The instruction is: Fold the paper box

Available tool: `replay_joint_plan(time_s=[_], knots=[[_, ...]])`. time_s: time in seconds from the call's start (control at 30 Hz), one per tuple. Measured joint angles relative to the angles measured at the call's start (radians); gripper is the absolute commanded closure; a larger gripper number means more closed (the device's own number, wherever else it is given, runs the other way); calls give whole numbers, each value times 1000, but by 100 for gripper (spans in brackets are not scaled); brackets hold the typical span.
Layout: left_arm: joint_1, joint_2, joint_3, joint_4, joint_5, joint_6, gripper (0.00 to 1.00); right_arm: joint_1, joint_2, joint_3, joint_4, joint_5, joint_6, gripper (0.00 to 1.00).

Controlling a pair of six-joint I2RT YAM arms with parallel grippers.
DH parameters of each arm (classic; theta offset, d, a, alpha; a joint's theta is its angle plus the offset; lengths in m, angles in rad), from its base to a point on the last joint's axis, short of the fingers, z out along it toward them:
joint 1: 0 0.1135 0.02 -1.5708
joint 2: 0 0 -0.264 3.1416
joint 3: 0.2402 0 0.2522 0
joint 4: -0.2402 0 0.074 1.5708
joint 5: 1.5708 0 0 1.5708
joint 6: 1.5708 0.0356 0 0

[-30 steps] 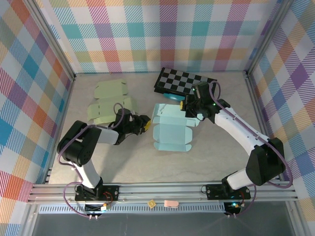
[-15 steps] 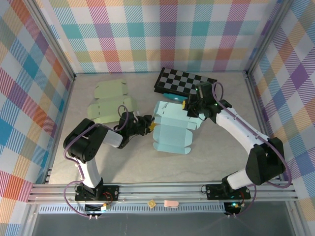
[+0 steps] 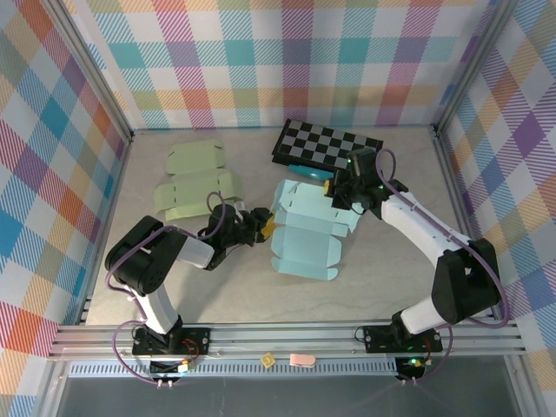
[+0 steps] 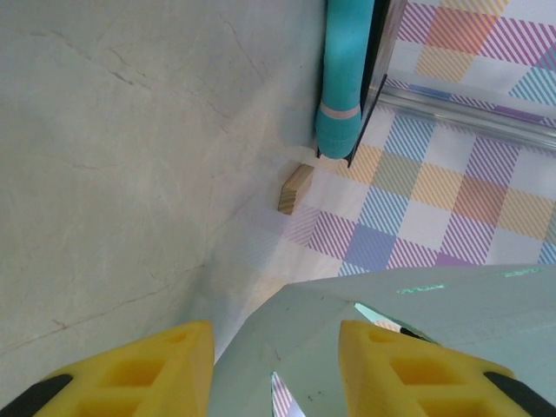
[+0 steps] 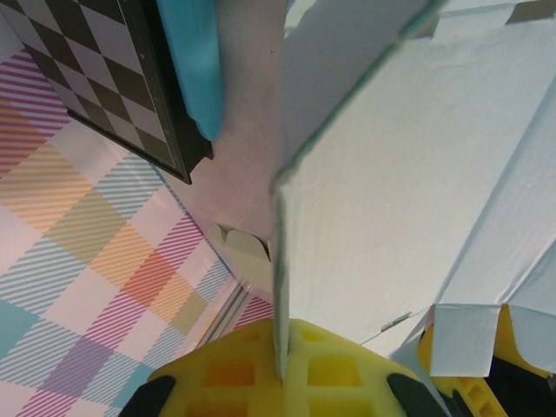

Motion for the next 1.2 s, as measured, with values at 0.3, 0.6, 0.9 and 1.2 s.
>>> replay_joint_plan(time_s=[0.3, 0.6, 0.9, 1.2], knots=[[-24, -25, 1, -4, 20, 0, 57, -10, 5, -27, 40, -9, 1, 100], [-60, -51, -23, -4, 21, 4, 51, -32, 13, -53, 63, -24, 6, 100], [-73, -39, -19, -7, 27, 7, 51, -41, 15, -53, 76, -43, 5, 100], [-71, -265, 17, -323, 16, 89, 34, -42, 15, -56, 78, -45, -27, 100]])
